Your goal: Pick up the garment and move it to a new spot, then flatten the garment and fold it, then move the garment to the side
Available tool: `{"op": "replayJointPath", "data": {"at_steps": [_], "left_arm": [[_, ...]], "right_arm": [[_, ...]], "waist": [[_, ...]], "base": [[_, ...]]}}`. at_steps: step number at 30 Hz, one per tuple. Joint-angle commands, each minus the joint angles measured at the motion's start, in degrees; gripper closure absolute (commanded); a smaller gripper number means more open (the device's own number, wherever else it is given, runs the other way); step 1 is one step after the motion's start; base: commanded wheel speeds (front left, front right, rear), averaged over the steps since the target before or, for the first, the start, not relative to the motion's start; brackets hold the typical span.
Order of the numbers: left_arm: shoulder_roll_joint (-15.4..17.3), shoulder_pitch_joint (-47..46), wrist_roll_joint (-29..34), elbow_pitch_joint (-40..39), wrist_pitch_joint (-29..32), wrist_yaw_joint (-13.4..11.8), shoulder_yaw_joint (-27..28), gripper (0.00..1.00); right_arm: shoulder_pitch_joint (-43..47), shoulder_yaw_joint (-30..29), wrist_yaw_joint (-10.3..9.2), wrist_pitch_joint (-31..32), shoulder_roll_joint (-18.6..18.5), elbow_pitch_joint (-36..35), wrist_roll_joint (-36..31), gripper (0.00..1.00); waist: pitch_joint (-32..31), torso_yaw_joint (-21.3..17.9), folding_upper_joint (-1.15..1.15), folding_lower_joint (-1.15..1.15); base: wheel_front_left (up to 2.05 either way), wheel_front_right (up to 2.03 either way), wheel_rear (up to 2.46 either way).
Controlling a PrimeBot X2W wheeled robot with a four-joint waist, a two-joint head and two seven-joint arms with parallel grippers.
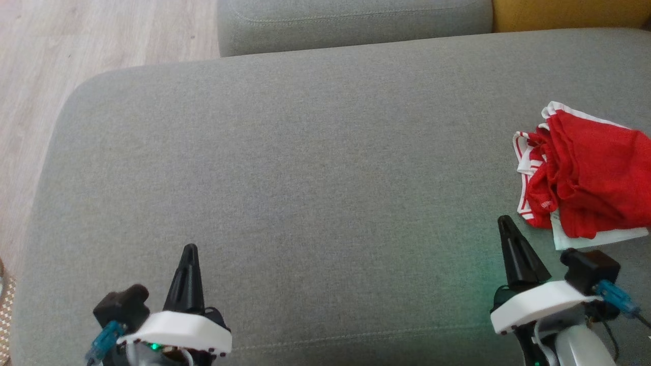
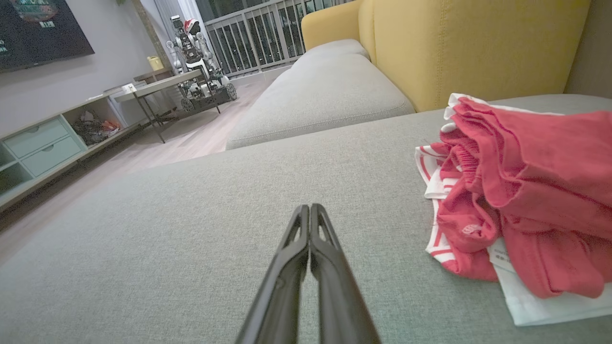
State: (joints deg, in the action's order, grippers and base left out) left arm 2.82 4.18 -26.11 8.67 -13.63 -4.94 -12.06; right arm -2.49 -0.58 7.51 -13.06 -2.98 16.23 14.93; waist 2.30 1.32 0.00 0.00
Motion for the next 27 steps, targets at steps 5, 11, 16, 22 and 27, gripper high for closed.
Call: {"op": "replayJointPath", "data": {"at_steps": [5,11,16,22,27], "left_arm": [[0.5,-2.9,-3.9,-1.3,0.7,0.8,1.2,1.00],[0.7,-3.3,-7.5,-0.9,1.5,1.5,1.8,1.00],[0.9,-3.7,-10.5,-0.5,2.2,2.0,2.4,1.00],[1.0,-4.1,-14.1,-0.1,3.1,2.6,3.1,1.00],[1.1,-4.4,-17.0,0.1,3.8,3.2,3.7,1.00]], "right_arm": [[-2.3,-0.6,0.00,1.0,0.0,-2.0,4.3,1.00],[-2.3,-0.9,0.00,2.0,0.0,-2.0,8.3,1.00],[-2.4,-1.1,0.00,2.8,0.0,-2.0,11.5,1.00],[-2.5,-1.4,-0.01,3.8,0.0,-2.0,15.5,1.00],[-2.5,-1.7,-0.01,4.7,0.0,-2.1,18.7,1.00]], "waist": [[-0.1,-0.1,0.00,0.00],[-0.2,-0.1,0.00,0.00],[-0.3,-0.2,0.00,0.00],[-0.4,-0.2,0.00,0.00],[-0.5,-0.3,0.00,0.00]], "base": [[0.00,0.00,0.00],[0.00,0.00,0.00],[0.00,0.00,0.00],[0.00,0.00,0.00],[0.00,0.00,0.00]]}}
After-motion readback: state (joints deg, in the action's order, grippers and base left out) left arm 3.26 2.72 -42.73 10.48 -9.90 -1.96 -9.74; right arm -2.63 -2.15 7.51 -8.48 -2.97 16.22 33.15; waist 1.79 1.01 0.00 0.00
